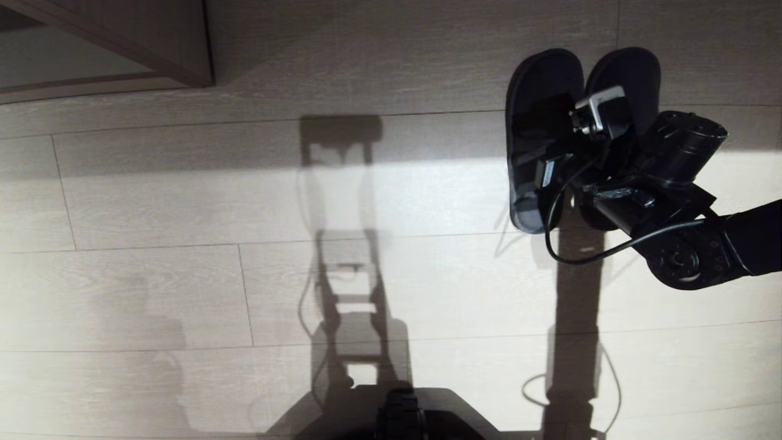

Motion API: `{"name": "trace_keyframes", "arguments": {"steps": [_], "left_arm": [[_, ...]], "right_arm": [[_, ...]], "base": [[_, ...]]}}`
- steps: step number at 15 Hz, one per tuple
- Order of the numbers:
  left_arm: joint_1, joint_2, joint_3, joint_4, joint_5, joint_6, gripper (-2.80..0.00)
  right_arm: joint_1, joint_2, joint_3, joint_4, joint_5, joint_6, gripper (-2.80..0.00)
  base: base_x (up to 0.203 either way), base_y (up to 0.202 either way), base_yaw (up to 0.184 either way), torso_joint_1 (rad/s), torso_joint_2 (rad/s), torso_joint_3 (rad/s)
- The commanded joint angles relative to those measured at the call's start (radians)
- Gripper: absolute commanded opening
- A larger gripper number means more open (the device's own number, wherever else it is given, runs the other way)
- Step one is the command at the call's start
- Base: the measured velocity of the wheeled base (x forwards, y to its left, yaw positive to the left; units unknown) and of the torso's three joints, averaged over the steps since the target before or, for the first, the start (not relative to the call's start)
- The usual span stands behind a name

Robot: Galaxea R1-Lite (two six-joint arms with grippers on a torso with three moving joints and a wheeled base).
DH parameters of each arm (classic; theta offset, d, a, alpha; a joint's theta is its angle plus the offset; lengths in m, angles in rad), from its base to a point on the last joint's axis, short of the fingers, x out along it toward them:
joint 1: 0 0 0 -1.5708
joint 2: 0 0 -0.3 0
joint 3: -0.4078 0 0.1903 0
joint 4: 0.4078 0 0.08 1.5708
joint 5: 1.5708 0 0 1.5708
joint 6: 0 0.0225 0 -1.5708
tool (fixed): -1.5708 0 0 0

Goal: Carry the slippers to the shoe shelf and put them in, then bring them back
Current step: Place the slippers on the floor

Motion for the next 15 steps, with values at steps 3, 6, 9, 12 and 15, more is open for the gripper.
{"name": "trace_keyframes", "arguments": {"steps": [3,6,9,12,15], "left_arm": [[-0.001,-0.002,0.0,0.0,0.001,0.0,-2.8],[-0.001,-0.002,0.0,0.0,0.0,-0.001,-2.8],[0.001,-0.002,0.0,0.0,0.001,-0.001,-2.8],[0.001,-0.002,0.0,0.0,0.001,-0.001,-2.8],[0.0,-0.002,0.0,0.0,0.0,-0.001,-2.8]], "right_arm": [[0.0,-0.001,-0.038,0.013,0.0,-0.002,-2.8],[0.0,-0.015,-0.023,0.013,0.002,-0.002,-2.8],[0.0,-0.069,0.015,0.032,0.036,0.001,-2.8],[0.002,-0.119,0.052,0.039,0.04,0.001,-2.8],[0.002,-0.142,0.099,0.04,0.04,0.001,-2.8]], "base": [[0.0,0.0,0.0,0.0,0.0,0.0],[0.0,0.0,0.0,0.0,0.0,0.0],[0.0,0.0,0.0,0.0,0.0,0.0],[0.0,0.0,0.0,0.0,0.0,0.0],[0.0,0.0,0.0,0.0,0.0,0.0]]}}
